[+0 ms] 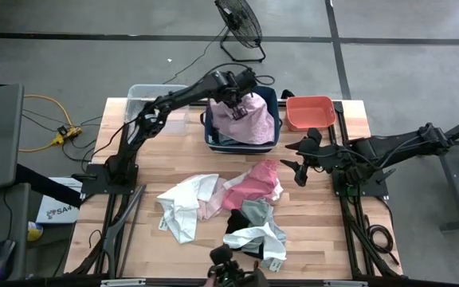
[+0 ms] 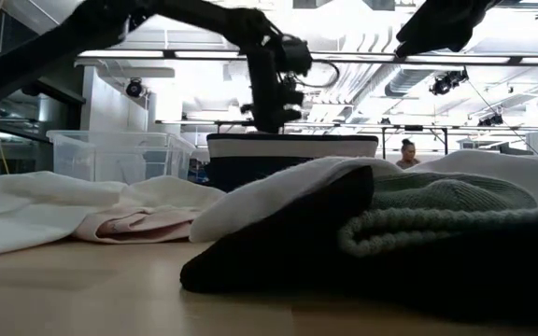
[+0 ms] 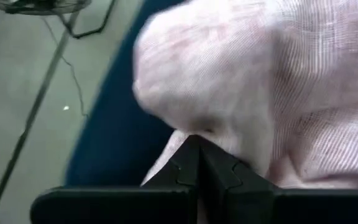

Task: Pick & Place Cloths
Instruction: Put the pink shirt into the blue bin

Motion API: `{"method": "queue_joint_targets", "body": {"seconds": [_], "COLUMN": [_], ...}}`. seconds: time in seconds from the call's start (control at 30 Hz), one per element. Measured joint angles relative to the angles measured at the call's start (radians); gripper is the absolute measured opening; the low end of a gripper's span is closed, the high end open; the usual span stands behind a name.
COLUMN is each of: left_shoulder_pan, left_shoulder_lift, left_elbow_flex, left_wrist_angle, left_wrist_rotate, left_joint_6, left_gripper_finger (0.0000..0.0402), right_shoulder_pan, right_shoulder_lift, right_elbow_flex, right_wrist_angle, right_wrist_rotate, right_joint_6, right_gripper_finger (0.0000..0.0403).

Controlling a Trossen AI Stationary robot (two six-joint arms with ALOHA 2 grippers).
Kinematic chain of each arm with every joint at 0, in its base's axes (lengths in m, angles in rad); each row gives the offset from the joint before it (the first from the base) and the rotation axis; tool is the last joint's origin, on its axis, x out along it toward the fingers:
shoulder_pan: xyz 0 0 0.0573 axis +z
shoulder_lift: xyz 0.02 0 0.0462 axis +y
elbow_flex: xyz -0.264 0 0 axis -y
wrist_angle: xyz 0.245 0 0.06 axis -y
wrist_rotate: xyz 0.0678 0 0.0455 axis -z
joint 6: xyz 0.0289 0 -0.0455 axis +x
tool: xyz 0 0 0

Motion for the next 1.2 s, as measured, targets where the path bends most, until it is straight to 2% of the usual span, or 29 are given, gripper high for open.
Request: {"method": "queue_joint_targets", "body": {"seconds": [0.23, 0.57, 0.9, 1.03, 1.2], "left_shoulder_pan": [-0.005, -0.006, -0.005, -0.007, -0.015], "left_shoulder_lift": [0.091, 0.163, 0.138, 0.11, 0.074], "left_elbow_flex": [-0.001, 0.003, 0.001, -0.001, -0.001], "left_wrist_angle": [0.047, 0.057, 0.026, -0.025, -0.074], "left_wrist_rotate": [0.125, 0.149, 0.176, 0.179, 0.173], "left_joint_6": [-0.007, -0.004, 0.034, 0.048, 0.071], "left_gripper_finger": [0.0, 0.0, 0.0002, 0.0026, 0.0092], "right_shoulder_pan": [0.0, 0.0, 0.0, 0.0, 0.0], "right_shoulder_lift": [0.0, 0.0, 0.0, 0.0, 0.0], "right_elbow_flex": [0.0, 0.0, 0.0, 0.0, 0.0], "right_wrist_angle": [0.002, 0.004, 0.003, 0.003, 0.003], "right_wrist_rotate": [0.0, 0.0, 0.0, 0.0, 0.0], "right_joint_6": [0.0, 0.009, 0.016, 0.02, 0.019], "right_gripper_finger": [0.0242, 0.0242, 0.0242, 0.0242, 0.0242]}}
